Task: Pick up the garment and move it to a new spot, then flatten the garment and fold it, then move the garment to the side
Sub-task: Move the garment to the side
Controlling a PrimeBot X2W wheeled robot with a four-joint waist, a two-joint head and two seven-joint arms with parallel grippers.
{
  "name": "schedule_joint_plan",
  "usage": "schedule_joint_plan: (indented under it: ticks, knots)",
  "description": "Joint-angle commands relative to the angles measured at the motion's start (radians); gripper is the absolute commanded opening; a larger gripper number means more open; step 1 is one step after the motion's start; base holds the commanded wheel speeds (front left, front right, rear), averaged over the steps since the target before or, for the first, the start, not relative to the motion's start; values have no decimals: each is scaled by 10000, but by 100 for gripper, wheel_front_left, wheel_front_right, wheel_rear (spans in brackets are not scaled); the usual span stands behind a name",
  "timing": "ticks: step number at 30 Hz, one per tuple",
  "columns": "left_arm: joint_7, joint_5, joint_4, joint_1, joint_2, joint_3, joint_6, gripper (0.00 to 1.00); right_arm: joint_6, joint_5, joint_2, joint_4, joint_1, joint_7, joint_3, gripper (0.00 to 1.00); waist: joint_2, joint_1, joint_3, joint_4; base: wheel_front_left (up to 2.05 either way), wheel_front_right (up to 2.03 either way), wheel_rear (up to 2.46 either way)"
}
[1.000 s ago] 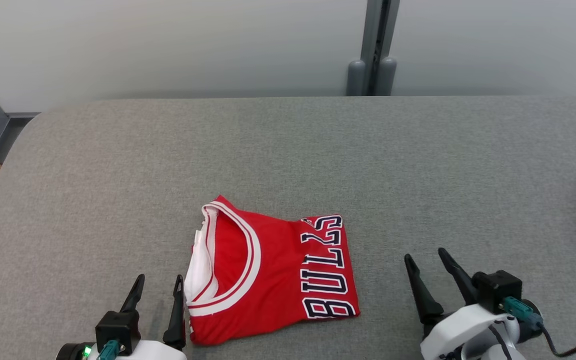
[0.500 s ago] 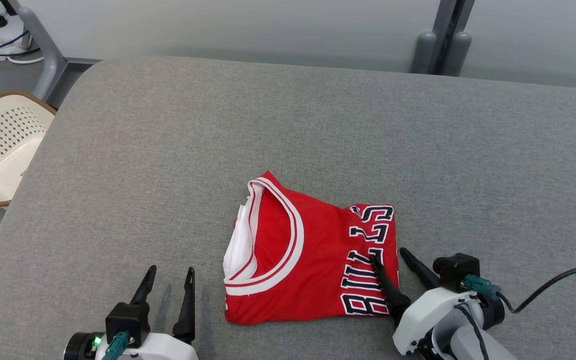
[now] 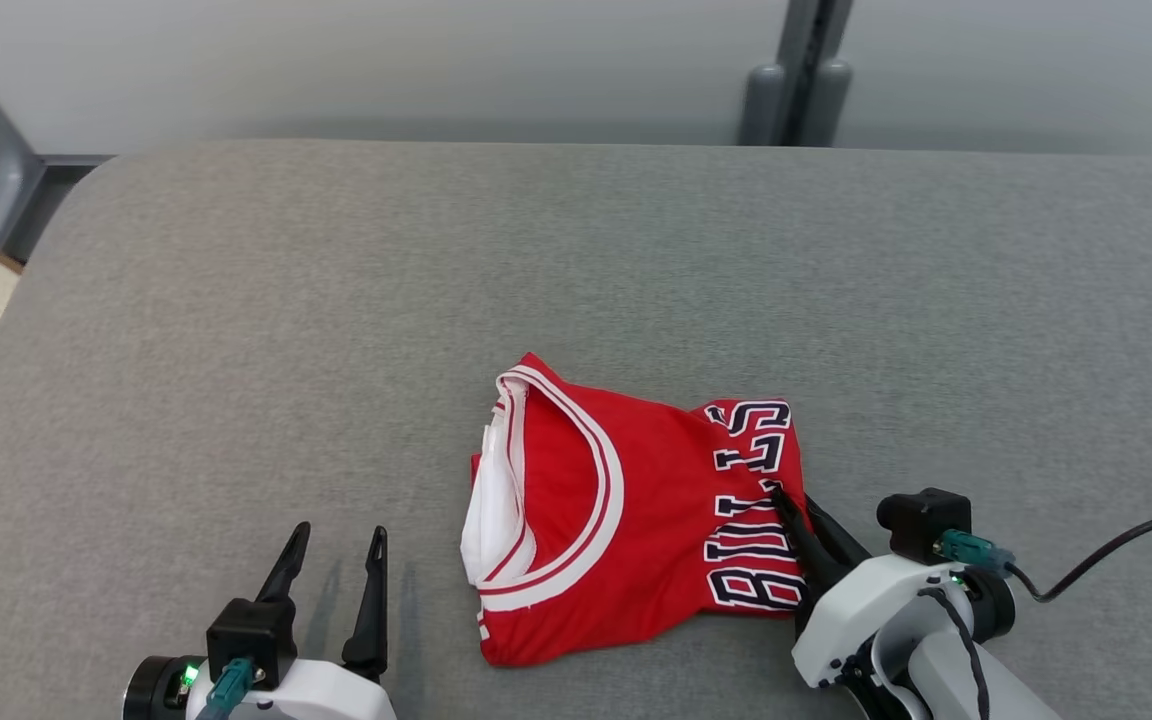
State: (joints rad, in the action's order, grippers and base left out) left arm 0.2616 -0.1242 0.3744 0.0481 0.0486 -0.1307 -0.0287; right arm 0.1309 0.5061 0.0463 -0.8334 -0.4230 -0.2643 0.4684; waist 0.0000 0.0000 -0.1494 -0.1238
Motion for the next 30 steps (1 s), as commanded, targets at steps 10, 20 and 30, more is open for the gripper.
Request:
schedule_joint_plan:
  ticks: [10, 20, 30]
  knots:
    - [45, 187, -68, 366, 39, -92, 170, 100, -3, -687, 95, 354, 567, 7, -1213, 0, 0, 0, 131, 3124, 0, 0, 0]
    - [45, 335, -11, 640, 45, -197, 331, 100, -3, -748, 76, 784, 784, 7, -1512, 0, 0, 0, -88, 5407, 0, 0, 0]
    - [43, 563, 103, 1013, 58, -419, 560, 100, -3, -924, 58, 1632, 419, 7, -1606, 0, 0, 0, -517, 6438, 0, 0, 0]
